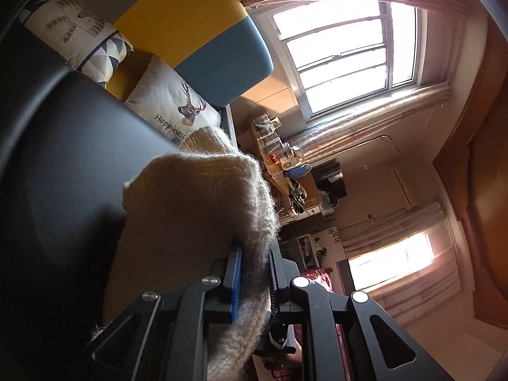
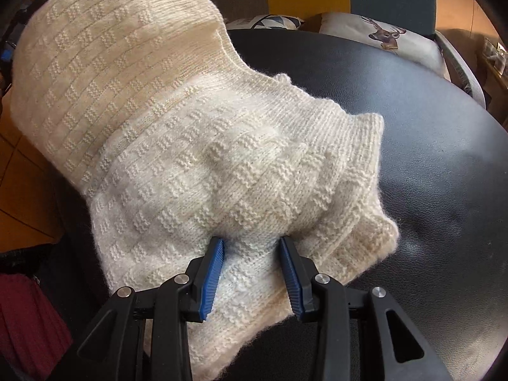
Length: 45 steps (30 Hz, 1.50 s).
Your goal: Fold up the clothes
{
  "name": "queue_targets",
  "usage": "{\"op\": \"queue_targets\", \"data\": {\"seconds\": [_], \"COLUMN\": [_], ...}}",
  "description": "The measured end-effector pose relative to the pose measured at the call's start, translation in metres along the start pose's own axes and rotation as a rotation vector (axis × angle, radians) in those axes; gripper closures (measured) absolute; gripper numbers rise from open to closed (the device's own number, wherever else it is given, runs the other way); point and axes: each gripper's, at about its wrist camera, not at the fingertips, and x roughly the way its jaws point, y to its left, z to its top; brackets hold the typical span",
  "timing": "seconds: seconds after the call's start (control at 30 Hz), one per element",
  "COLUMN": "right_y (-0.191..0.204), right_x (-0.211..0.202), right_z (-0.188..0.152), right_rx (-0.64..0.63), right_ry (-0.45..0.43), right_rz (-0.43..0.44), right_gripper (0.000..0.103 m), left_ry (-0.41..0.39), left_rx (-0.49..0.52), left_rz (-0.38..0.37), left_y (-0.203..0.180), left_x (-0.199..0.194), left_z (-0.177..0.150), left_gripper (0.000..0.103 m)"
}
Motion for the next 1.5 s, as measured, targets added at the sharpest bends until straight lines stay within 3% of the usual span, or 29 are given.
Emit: {"op": "queue_targets", "data": {"seconds": [0.3,0.33,0.37,0.57,0.7,0.83,0.87,0.97,1.0,1.23,1.33,1.5], "right_y": [-0.001,-0.001,-0.002,-0.007,-0.009,-0.012,-0.013,-0.015,-0.015,-0.017,-0.017,-0.017], "right_x": [-0.003,-0.003,-0.005,-0.012,-0.015,-0.017,-0.017,-0.017,-0.018,-0.022,-0.023,-0.020], "right_z": [-0.008,-0.009,-0.010,-0.017,-0.023,-0.031,-0.032,-0.034,-0.035,-0.040,-0.042,-0.041], "right_rx": [0.049,0.050,0.051,0.062,0.078,0.088,0.093,0.098,0.104,0.150,0.151,0.161], "right_ry": [-0.072,-0.077,-0.081,-0.107,-0.129,-0.147,-0.150,-0.161,-0.165,-0.195,-0.197,-0.202], "right_rz": [0.058,0.059,0.061,0.070,0.084,0.095,0.098,0.098,0.099,0.118,0.119,0.121], "right_gripper": [0.065,0.065,0.065,0.065,0.065,0.065,0.065,0.065,0.065,0.065,0.065,0.065], "left_ry": [0.130,0.147,0.165,0.249,0.266,0.263,0.292,0.379,0.397,0.443,0.432,0.348], "left_rx": [-0.033,-0.026,-0.017,0.039,0.073,0.201,0.244,0.344,0.377,0.843,0.967,1.068], "left_rz": [0.019,0.023,0.027,0.083,0.108,0.181,0.196,0.243,0.264,0.384,0.417,0.539], "left_y": [-0.022,-0.024,-0.027,-0.038,-0.039,-0.044,-0.046,-0.048,-0.049,-0.070,-0.070,-0.057], "left_x": [0.081,0.089,0.096,0.139,0.141,0.115,0.112,0.105,0.105,0.099,0.093,0.110], "left_z": [-0.041,-0.047,-0.053,-0.085,-0.092,-0.084,-0.085,-0.093,-0.097,-0.164,-0.189,-0.202], "left_gripper": [0.089,0.092,0.102,0.102,0.102,0.100,0.091,0.050,0.042,0.035,0.033,0.028]}}
